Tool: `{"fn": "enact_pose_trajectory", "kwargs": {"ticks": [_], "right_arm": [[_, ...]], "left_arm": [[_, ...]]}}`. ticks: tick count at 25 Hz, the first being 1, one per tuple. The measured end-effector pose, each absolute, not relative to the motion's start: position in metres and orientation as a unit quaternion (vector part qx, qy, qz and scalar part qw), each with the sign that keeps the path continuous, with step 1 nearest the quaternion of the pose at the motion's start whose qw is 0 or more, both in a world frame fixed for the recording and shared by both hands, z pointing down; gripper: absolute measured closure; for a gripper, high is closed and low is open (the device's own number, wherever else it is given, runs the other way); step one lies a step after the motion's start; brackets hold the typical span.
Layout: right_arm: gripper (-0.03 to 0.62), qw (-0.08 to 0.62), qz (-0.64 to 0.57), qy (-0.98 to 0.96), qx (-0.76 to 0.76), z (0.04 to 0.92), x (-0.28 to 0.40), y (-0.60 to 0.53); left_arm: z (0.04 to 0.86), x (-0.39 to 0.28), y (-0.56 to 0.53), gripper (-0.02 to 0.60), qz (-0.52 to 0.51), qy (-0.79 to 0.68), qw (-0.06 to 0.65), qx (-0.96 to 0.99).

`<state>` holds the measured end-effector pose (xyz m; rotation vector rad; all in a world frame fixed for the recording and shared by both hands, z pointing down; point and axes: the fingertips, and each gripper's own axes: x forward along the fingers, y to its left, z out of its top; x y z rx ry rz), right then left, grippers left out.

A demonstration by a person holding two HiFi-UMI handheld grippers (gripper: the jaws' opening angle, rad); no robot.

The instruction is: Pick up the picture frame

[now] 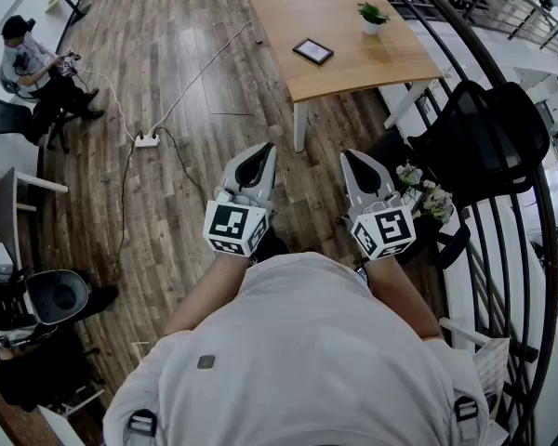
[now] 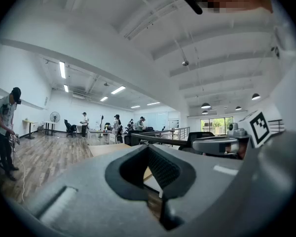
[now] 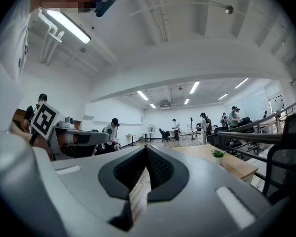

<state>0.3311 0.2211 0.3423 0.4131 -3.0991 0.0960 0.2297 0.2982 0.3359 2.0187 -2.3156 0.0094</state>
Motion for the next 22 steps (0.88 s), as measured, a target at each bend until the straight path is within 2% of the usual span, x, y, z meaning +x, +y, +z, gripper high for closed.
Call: {"fn": "enact_pose_trajectory", "kwargs": {"ticks": [22], "right_arm": [[0.585,0.023,0.044,-0.991,0.128,0.356,0.274,0.208]], "left_arm": [[0.352,0.17,0.288,0.578,-0.004,-0.758,0.056,0.65]]}}
